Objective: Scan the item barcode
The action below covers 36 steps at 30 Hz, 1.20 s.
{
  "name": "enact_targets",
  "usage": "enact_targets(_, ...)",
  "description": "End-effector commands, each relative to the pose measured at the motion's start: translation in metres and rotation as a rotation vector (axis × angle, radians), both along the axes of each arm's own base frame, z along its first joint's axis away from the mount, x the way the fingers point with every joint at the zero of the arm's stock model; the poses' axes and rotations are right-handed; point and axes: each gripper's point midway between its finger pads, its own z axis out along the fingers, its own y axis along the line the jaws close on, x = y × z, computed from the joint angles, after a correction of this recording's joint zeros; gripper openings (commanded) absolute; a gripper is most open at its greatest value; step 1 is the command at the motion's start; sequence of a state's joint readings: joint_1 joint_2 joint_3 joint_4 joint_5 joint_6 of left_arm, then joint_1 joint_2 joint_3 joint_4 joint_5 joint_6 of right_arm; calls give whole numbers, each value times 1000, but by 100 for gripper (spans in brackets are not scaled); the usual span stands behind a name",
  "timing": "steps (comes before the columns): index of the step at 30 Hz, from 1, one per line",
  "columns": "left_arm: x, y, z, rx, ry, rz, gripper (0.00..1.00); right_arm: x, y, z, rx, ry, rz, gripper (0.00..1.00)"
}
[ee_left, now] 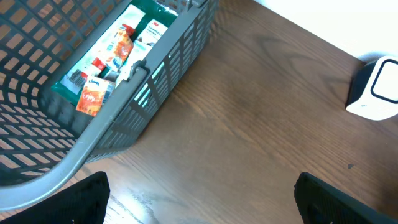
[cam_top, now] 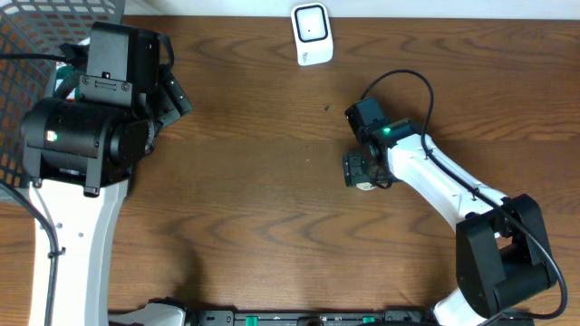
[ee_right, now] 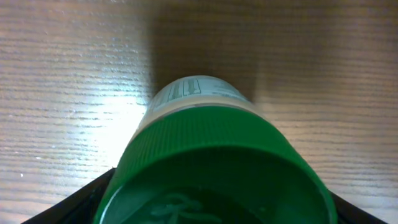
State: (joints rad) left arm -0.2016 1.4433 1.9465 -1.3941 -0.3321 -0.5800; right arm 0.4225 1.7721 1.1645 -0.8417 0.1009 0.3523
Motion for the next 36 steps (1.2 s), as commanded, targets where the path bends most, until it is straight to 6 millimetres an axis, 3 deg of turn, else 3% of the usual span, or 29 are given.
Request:
enact_targets(1, -2, 5, 6, 6, -21, 21, 95, -5, -6, -7, -7, 25, -21, 75)
enact_targets(4, -2, 5, 6, 6, -21, 21, 95, -1, -1, -6, 15, 12, -20, 66)
enact_targets(14, -2, 5, 6, 6, -21, 21, 95, -1, 0, 1, 16, 19, 2, 62)
enact_targets(16, -2, 5, 6, 6, -21, 21, 95, 0, 0, 12, 12, 27, 16, 60)
enact_targets(24, -2, 5, 6, 6, -21, 21, 95, -3, 2, 97, 0, 89, 65, 59)
enact_targets(27, -2, 5, 6, 6, -21, 21, 95, -10, 9, 116, 43, 118, 90, 58)
enact_targets(32, -2, 5, 6, 6, -21, 21, 95, -29, 25, 115, 157, 211, 161, 54)
enact_targets(36, -2, 5, 6, 6, -21, 21, 95, -41, 16, 101, 184, 314, 125, 50)
